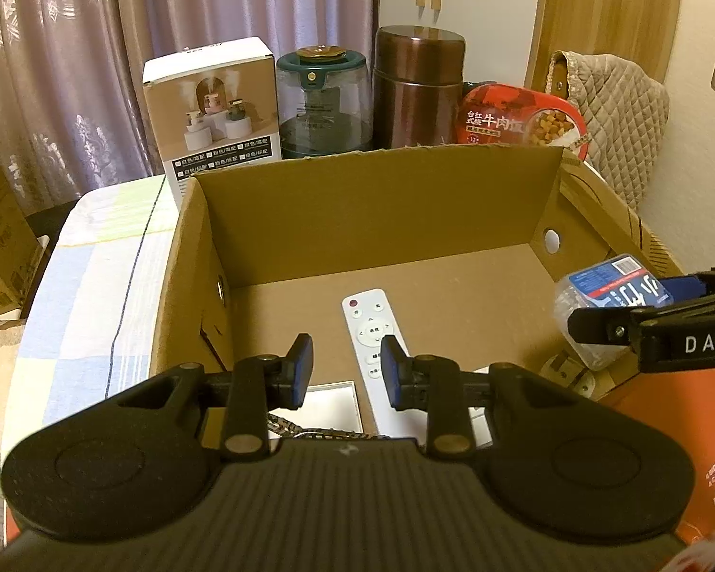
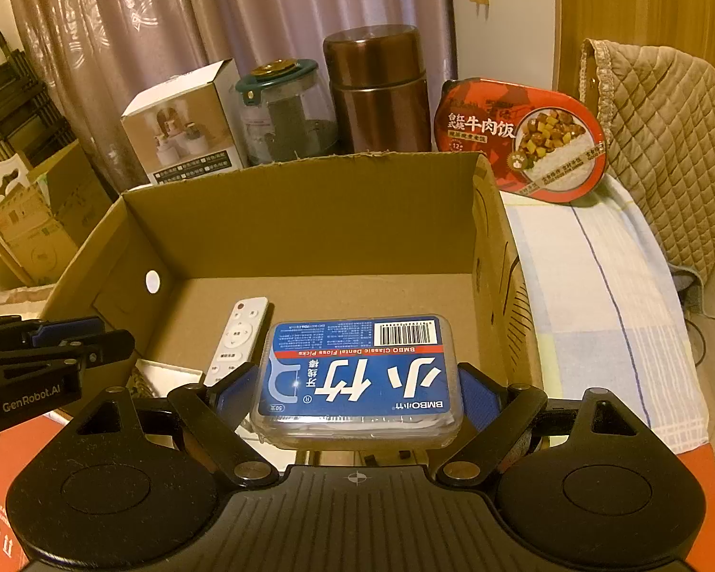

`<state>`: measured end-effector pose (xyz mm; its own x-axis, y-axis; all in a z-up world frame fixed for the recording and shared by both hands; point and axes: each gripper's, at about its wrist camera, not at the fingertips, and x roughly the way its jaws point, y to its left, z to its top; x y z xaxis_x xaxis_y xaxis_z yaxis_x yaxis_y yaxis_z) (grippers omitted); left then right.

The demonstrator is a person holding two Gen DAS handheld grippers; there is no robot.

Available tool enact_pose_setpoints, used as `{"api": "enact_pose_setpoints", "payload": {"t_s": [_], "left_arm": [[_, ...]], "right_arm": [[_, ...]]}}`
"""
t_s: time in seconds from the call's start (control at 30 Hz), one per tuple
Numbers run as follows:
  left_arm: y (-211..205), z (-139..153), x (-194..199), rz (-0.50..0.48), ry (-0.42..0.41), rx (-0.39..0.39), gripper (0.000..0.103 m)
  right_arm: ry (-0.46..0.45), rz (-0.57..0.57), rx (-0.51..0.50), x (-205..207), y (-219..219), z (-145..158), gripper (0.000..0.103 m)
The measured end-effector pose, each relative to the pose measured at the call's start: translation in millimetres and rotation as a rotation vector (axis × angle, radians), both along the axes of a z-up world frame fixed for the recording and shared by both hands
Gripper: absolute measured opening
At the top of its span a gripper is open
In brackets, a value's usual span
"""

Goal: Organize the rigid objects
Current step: 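Carry cord and floss box over the cardboard box and open the left tool, then open the right tool to drop the floss box into the cardboard box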

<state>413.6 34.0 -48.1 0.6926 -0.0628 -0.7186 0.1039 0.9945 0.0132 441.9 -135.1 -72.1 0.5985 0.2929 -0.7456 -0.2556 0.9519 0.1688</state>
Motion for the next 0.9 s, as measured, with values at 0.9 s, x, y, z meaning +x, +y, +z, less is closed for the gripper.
{"api": "enact_pose_setpoints", "payload": {"t_s": [0.9], "left_arm": [[0.4, 5.1, -1.5, 0.005, -0.007, -0.007, 0.026]], "right_arm": [[-0.005, -0.003, 0.028, 1.9, -2.9, 3.5, 0.084]]}}
